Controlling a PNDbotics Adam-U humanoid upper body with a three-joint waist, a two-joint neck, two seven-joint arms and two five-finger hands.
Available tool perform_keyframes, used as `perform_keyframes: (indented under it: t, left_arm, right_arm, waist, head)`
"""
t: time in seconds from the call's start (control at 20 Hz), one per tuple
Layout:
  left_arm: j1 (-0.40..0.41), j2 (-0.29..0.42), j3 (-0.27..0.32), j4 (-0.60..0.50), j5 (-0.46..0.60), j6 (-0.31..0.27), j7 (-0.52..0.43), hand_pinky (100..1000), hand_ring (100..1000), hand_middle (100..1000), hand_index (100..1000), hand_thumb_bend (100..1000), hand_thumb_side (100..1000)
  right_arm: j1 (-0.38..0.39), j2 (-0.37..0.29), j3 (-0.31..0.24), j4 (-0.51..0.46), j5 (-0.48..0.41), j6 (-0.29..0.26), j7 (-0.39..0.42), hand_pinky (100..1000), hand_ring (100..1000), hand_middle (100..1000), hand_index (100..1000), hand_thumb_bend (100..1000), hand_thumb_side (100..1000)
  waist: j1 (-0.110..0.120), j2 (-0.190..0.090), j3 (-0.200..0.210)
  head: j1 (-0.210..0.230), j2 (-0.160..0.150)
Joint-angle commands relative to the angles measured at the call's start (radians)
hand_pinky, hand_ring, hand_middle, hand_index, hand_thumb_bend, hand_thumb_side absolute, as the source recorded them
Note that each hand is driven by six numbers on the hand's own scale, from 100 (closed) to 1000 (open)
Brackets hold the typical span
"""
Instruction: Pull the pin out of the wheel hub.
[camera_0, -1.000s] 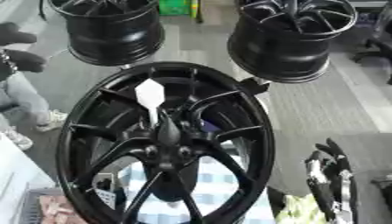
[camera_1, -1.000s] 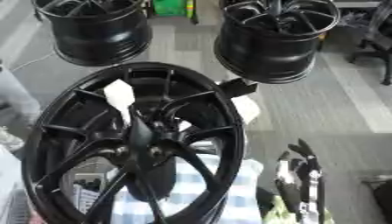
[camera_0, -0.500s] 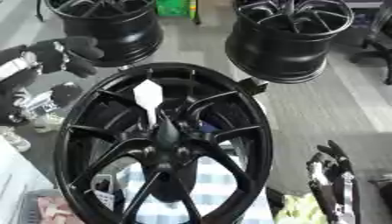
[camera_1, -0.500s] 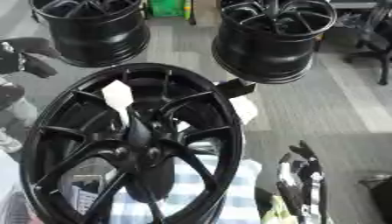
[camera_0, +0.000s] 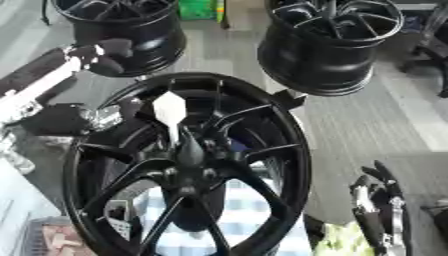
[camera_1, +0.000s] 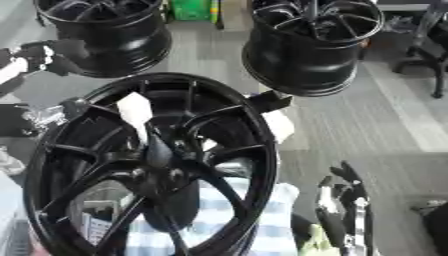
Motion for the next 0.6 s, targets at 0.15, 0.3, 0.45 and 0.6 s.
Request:
perform_keyframes:
  t: [0.15,0.3,0.45,0.6]
  left_arm:
    - [-0.044,-0.013,-0.006,0.074,-0.053,-0.004,0.048,810,800,866,987,384,676]
    - [-0.066,-0.027,-0.018,0.111,-0.064,-0.020,0.042,810,800,865,987,402,689]
    - [-0.084,-0.040,-0.035,0.135,-0.079,-0.049,0.006,806,796,860,985,457,704]
    - [-0.096,-0.053,-0.048,0.160,-0.099,-0.079,-0.036,807,797,860,984,488,707]
  right_arm:
    - [-0.003,-0.015,0.004,-0.011,-0.010,-0.001,0.006,520,538,730,896,100,518]
    - [-0.002,-0.014,0.006,-0.012,-0.012,-0.001,0.009,520,538,730,896,100,517]
    - [-0.002,-0.013,0.008,-0.011,-0.013,-0.001,0.011,520,538,730,896,100,518]
    - [-0.003,-0.011,0.009,-0.011,-0.015,-0.002,0.012,520,538,730,896,100,518]
  waist:
    - [0.000,-0.013,-0.001]
    - [-0.002,-0.014,-0.003]
    - [-0.004,-0.014,-0.006]
    - [-0.005,-0.014,-0.010]
  head:
    - [0.004,0.005]
    - [0.007,0.005]
    - [0.011,0.005]
    - [0.014,0.005]
